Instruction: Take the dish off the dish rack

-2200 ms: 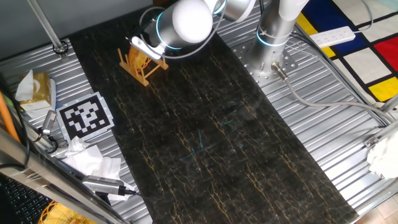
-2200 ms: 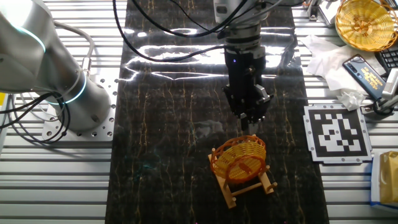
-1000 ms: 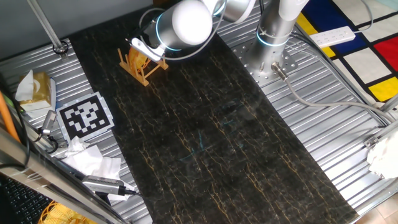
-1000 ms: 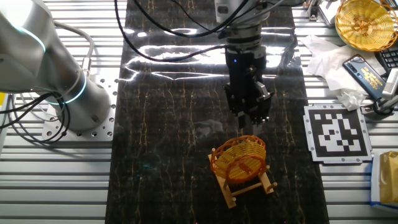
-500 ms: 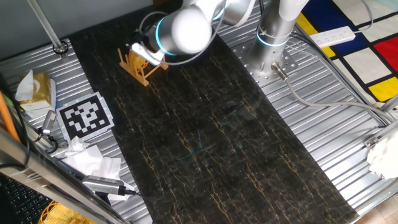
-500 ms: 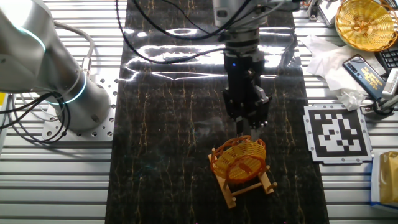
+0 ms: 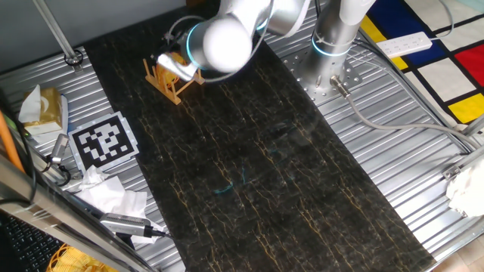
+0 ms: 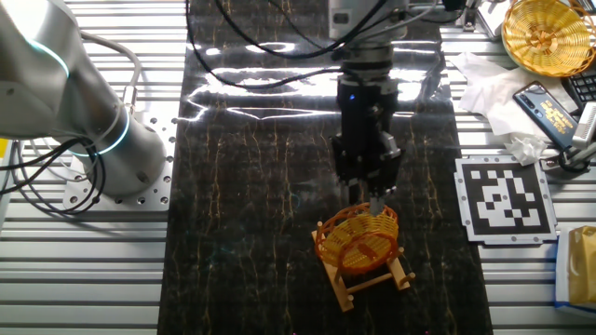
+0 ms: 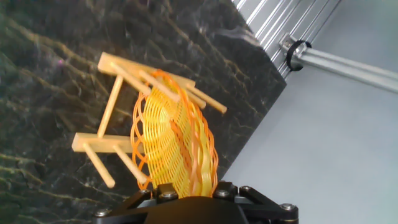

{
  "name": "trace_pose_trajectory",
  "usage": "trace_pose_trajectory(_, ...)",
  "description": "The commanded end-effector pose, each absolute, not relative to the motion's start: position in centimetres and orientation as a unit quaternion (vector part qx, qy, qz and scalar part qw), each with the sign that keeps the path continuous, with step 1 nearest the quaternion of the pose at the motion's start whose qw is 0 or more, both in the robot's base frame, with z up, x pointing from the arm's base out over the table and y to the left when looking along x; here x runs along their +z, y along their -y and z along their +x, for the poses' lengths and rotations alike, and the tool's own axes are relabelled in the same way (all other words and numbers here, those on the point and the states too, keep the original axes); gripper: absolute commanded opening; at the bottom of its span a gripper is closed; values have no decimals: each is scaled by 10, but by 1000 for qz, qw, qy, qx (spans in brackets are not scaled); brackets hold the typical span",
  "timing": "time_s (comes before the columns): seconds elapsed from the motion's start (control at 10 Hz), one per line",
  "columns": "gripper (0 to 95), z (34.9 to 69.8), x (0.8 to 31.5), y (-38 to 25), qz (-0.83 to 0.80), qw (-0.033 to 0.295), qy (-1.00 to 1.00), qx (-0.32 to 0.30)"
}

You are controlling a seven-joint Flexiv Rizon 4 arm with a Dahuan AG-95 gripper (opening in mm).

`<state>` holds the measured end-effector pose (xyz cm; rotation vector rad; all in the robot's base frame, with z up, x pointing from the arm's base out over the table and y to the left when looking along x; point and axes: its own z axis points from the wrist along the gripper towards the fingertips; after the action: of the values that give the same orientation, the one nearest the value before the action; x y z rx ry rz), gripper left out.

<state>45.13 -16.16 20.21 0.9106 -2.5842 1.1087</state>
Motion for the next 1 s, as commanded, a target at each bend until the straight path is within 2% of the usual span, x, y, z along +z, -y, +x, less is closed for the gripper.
trace_pose_trajectory(0.1,380,447,205,164,307,90,872,371)
trace_pose_trajectory(0.7,380,445,204,167,305,53,879,362)
trace_pose_trajectory(0.8,190,444,204,167,304,47,881,360)
trace_pose_trajectory(1.0,190,444,202,171,303,40,883,356)
